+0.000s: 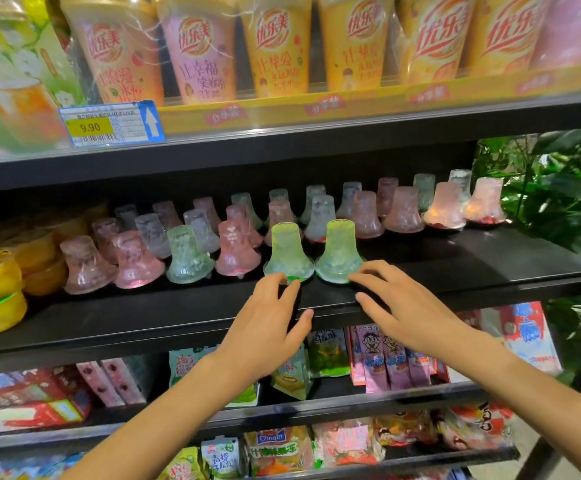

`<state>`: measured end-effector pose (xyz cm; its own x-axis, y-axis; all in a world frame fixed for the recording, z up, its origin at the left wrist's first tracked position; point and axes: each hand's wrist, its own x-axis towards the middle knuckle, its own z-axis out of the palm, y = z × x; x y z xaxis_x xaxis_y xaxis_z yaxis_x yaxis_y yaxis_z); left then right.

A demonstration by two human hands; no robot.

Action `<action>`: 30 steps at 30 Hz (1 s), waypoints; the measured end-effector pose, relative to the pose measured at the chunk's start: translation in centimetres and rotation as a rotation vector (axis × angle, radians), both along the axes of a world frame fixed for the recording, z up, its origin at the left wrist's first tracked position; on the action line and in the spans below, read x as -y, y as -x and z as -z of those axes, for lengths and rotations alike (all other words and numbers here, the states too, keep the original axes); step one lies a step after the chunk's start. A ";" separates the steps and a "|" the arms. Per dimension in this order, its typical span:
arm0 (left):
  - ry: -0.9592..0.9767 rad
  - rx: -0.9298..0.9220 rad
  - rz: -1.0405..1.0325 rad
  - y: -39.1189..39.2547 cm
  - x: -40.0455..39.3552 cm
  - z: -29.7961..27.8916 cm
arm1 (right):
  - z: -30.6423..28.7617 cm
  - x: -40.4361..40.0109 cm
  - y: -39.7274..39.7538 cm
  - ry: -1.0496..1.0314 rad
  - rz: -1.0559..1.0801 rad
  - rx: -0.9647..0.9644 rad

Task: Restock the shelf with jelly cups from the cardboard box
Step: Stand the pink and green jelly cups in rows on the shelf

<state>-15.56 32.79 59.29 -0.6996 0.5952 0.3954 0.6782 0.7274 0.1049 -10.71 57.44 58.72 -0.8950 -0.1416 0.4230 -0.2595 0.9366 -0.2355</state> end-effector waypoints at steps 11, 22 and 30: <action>-0.015 0.050 -0.018 1.5 -0.3 -0.9 | -0.6 0.7 1.8 0.051 0.024 0.026; -0.006 0.078 -0.040 3.3 -0.8 -1.3 | -0.7 1.3 3.6 0.072 0.066 0.002; -0.003 0.038 -0.033 3.8 -0.7 -1.1 | -0.8 1.3 5.1 0.085 0.111 0.016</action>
